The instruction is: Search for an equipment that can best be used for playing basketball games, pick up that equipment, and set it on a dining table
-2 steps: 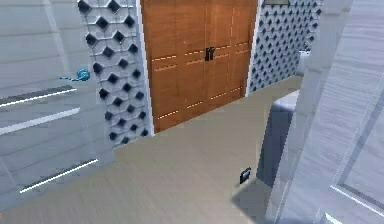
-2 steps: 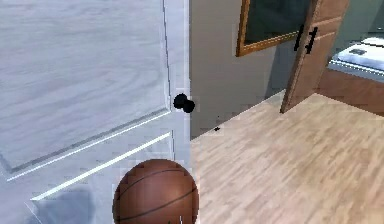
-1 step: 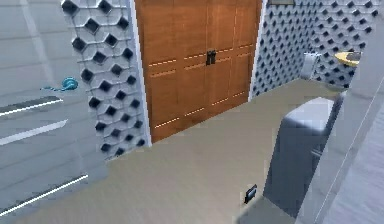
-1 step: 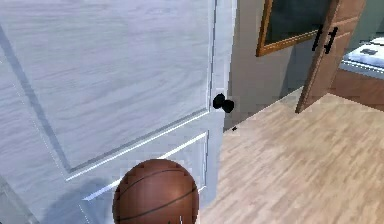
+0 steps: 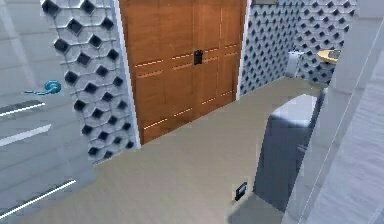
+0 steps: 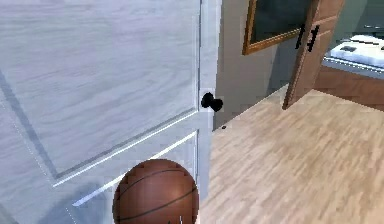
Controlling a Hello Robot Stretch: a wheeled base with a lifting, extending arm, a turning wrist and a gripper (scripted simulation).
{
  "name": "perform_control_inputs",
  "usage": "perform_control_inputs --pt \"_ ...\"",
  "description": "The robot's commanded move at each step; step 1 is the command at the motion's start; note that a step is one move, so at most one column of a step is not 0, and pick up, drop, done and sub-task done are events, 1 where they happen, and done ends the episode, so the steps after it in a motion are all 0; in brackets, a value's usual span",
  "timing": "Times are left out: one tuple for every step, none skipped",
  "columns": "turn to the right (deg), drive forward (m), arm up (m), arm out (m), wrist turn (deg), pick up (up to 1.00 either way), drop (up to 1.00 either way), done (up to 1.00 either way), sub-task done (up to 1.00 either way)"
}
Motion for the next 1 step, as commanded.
perform_control_inputs --pt "0.0 0.20 0.00 0.00 0.0 0.00 0.00 0.00 0.00"
